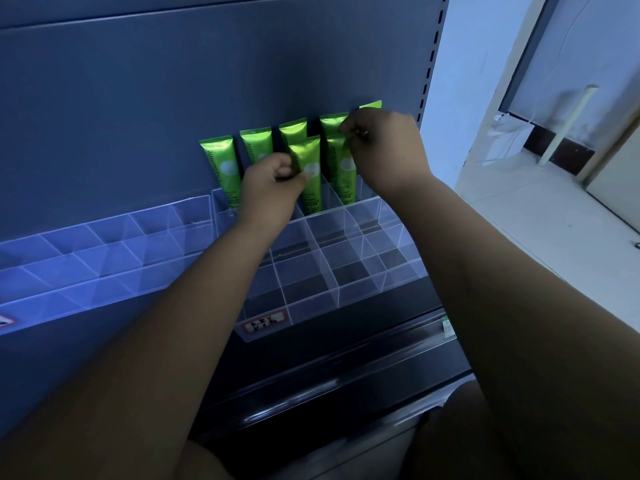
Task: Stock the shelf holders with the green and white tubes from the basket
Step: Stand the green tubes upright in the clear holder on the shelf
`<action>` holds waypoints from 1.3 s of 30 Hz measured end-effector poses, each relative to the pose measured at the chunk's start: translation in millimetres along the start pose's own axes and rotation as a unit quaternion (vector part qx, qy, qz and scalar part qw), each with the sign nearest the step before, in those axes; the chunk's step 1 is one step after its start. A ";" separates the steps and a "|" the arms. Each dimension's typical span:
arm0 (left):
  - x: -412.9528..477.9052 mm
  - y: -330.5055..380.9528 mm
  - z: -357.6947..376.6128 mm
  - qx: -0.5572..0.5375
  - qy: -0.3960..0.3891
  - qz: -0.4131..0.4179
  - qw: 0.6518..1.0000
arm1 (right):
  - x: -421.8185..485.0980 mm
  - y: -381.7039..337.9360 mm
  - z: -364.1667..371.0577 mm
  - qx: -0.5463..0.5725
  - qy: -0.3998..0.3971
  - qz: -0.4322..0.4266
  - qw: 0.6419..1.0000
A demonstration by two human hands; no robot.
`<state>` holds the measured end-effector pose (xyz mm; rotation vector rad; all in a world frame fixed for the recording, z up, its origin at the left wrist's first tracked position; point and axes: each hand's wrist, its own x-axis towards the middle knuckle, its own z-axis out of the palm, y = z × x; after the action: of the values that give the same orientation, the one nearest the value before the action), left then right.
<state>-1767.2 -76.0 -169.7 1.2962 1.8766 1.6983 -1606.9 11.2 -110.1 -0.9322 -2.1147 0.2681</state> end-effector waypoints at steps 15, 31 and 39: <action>-4.0 4.9 2.3 -0.001 0.013 -0.010 1.000 | -0.4 2.3 -6.5 -0.071 -0.003 -0.027 0.997; -2.7 0.8 1.1 0.031 0.009 -0.008 0.999 | -1.9 6.1 -5.8 -0.075 -0.011 -0.015 0.997; -1.6 1.9 3.7 0.040 0.011 -0.007 0.999 | -0.8 1.4 -3.8 -0.089 -0.016 -0.014 0.996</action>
<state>-1762.8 -75.1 -169.6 1.2959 1.9812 1.6534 -1603.0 11.1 -108.6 -1.0055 -2.2064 0.0801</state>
